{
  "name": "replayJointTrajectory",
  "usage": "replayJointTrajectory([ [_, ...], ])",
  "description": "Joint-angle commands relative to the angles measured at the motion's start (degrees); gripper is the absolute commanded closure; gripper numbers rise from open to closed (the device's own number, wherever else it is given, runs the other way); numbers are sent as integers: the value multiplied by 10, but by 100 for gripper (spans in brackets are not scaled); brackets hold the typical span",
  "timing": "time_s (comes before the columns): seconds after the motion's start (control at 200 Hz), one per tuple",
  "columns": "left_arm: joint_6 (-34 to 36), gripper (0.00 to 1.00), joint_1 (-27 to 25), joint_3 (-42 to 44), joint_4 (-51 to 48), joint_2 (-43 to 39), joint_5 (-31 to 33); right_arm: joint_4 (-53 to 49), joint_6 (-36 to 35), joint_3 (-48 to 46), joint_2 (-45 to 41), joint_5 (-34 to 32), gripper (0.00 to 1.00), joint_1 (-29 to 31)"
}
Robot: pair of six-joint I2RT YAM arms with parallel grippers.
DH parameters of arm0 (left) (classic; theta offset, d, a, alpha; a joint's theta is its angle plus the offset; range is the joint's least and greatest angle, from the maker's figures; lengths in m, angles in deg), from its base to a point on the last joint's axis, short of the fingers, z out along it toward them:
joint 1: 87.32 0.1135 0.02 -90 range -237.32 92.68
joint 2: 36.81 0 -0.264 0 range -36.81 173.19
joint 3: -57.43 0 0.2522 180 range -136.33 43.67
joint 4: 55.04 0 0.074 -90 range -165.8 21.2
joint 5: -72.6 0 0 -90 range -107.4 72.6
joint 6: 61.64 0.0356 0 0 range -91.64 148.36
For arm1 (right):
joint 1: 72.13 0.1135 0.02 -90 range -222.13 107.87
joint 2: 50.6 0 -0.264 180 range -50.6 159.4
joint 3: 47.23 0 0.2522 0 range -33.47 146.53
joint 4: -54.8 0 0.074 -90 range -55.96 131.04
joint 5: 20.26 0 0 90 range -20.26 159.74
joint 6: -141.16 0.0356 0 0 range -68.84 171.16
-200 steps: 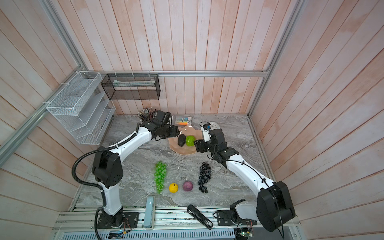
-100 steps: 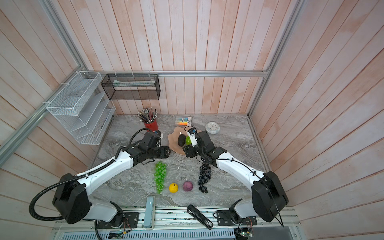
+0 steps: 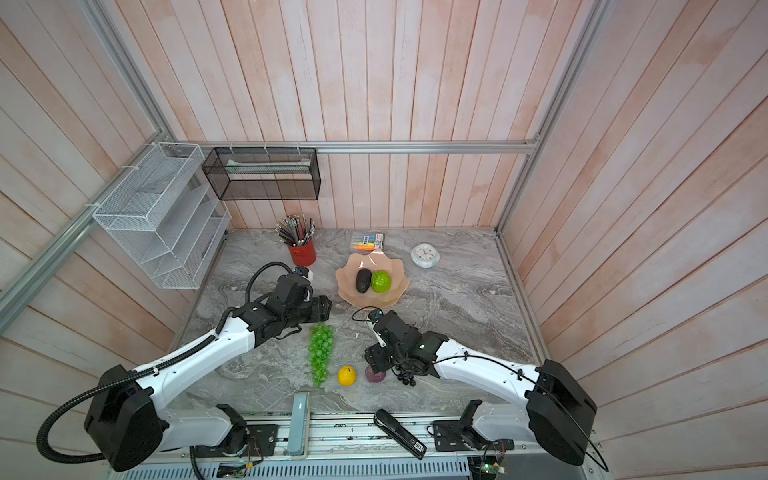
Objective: Place and organize the fake fruits in the fruit bowl
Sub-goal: 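Withdraw the left gripper while the right gripper grasps the purple fruit, then carry the purple fruit with the right gripper into the bowl and lower it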
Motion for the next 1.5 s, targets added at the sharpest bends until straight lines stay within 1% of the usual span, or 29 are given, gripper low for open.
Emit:
replayJointTrajectory([
  [0.0,-17,24,5,-1,9,17,12,-13,11,2,21,12,22,8],
  [0.14,-20,24,15,7,17,13,13,-12,1,1,43,10,20,26],
  [0.325,-32,24,47,22,28,11,-23,-33,-4,19,81,-4,20,44],
  [0.48,-34,24,49,27,32,7,-25,-38,0,20,94,-23,20,70],
  [0.705,-37,24,49,24,31,10,-28,-42,6,28,112,-65,23,73],
  [0.81,-37,24,50,24,32,12,-27,-38,4,31,121,-73,28,72],
  [0.98,-32,24,50,13,22,18,-24,-29,-3,31,122,-51,46,73],
  [1.04,-30,24,50,13,21,18,-23,-31,-5,30,115,-45,50,71],
  [1.1,-30,24,50,12,22,18,-22,-31,-8,28,105,-32,55,63],
  [1.17,-28,24,50,13,21,17,-20,-37,-11,34,89,-6,59,42],
  [1.26,-20,24,51,9,13,12,-5,-60,-27,64,70,22,59,2],
  [1.36,-16,24,53,7,6,1,5,-84,-44,114,55,51,59,-56],
  [1.495,-15,24,53,9,1,-13,1,-72,-84,177,57,54,59,-128],
])
